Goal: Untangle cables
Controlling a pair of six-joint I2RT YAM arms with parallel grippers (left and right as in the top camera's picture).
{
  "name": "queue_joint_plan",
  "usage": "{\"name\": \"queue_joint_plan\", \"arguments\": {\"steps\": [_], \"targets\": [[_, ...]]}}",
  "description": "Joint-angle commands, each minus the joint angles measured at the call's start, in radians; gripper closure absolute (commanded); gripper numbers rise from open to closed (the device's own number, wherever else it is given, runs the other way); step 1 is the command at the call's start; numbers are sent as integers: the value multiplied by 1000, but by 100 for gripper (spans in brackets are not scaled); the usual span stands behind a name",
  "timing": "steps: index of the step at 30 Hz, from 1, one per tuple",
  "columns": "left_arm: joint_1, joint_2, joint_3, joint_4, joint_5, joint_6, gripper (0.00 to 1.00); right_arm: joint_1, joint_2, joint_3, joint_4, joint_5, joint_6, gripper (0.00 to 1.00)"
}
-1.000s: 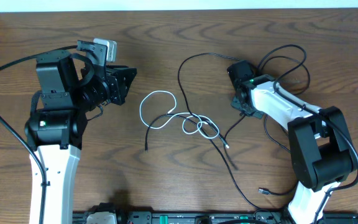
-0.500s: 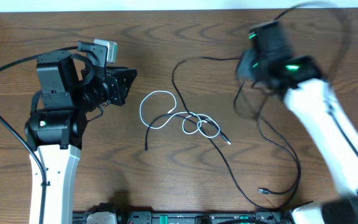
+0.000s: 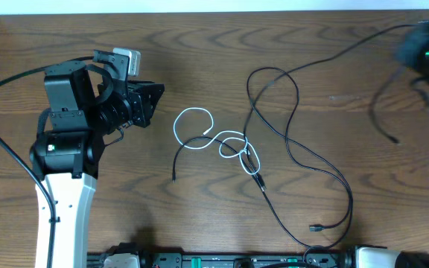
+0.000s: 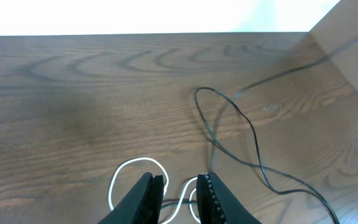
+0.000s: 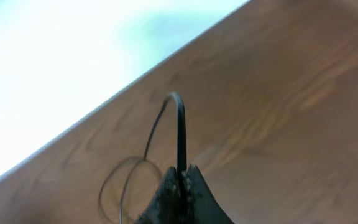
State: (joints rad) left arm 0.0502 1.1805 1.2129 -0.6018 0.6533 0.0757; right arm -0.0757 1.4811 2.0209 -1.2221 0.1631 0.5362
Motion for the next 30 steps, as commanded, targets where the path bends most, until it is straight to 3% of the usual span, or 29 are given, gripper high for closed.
{"name": "queue_joint_plan", "arguments": {"steps": [1, 11, 18, 25, 30], "targets": [[-2, 0, -1, 0, 17, 0, 76, -98, -4, 140, -40, 9, -30, 99], [-2, 0, -1, 4, 17, 0, 76, -272, -4, 453, -172, 73, -23, 99], [-2, 0, -1, 4, 17, 0, 76, -338, 29, 452, -319, 255, 28, 99], [-2, 0, -1, 4, 17, 0, 76, -323, 169, 422, -419, 111, 48, 98], [-2, 0, -1, 2, 17, 0, 76, -230, 296, 415, -411, 88, -14, 97]]}}
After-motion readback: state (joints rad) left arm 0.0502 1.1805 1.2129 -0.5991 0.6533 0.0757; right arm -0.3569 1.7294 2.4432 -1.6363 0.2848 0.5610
